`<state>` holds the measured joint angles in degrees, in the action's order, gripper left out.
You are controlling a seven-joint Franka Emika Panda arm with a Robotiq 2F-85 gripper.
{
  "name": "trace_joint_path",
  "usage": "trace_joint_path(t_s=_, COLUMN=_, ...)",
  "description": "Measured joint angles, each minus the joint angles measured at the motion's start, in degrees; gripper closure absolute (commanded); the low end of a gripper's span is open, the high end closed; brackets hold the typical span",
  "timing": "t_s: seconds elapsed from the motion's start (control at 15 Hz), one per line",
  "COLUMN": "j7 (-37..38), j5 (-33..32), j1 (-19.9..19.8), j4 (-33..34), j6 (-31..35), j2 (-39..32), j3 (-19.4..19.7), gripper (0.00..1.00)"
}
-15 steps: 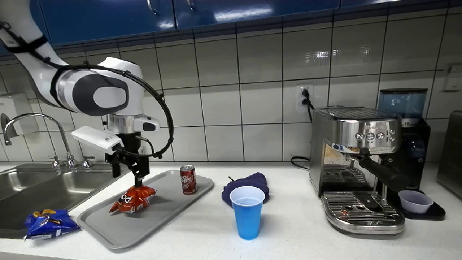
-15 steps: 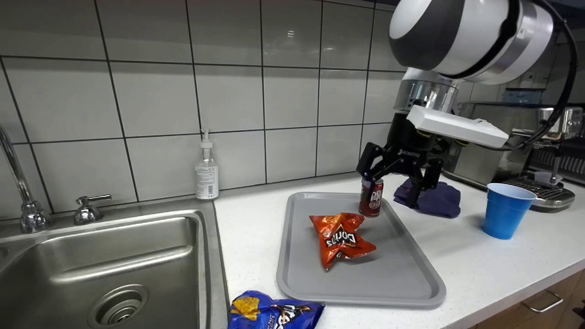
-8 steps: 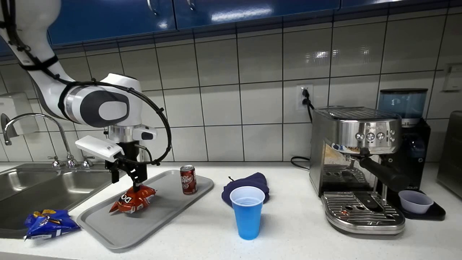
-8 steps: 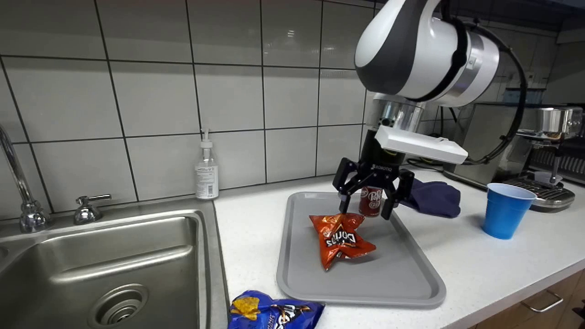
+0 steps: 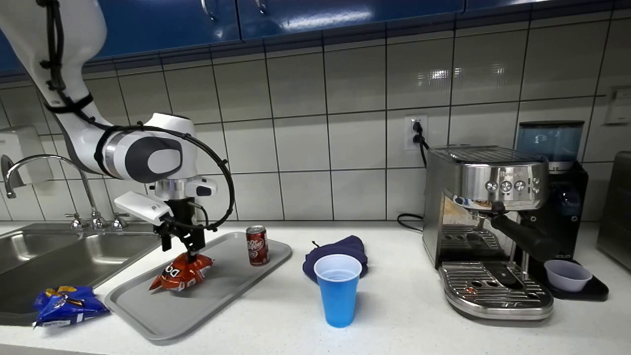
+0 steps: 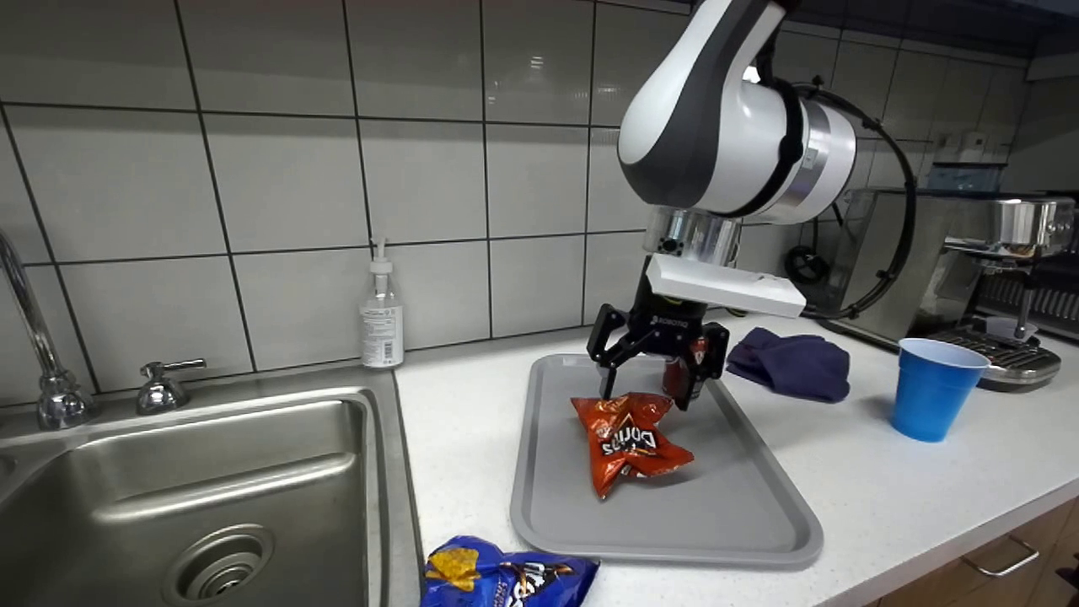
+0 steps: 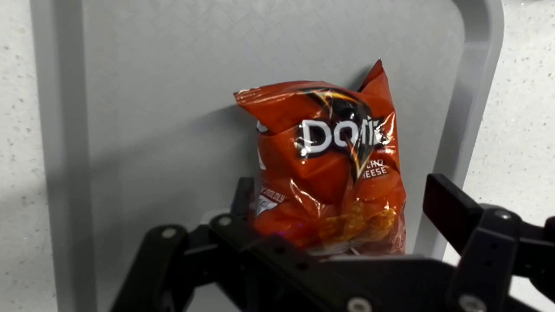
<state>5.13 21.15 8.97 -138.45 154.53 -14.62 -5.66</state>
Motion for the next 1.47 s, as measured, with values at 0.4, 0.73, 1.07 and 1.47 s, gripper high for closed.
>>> trace_joint_path(t_s=0.4, j7=2.83, j5=-2.78, j1=0.16, j4=2.08, j6=0.44, j2=-2.23, j3=-0.01, gripper=0.49)
trace_joint_path(t_s=0.73, j7=4.06, j5=-4.04, j1=0.17, j4=2.84, j6=0.45, j2=-3.15, j3=-0.01, gripper=0.88)
trace_joint_path(t_s=1.07, j7=4.53, j5=-4.45, j1=0.17, j4=3.1, j6=0.45, j2=-3.5, j3=-0.01, gripper=1.0)
trace_joint_path(t_s=1.47, j7=4.8, j5=-4.62, j1=0.17, j4=3.12, j6=0.45, j2=-3.51, j3=0.04, gripper=1.0)
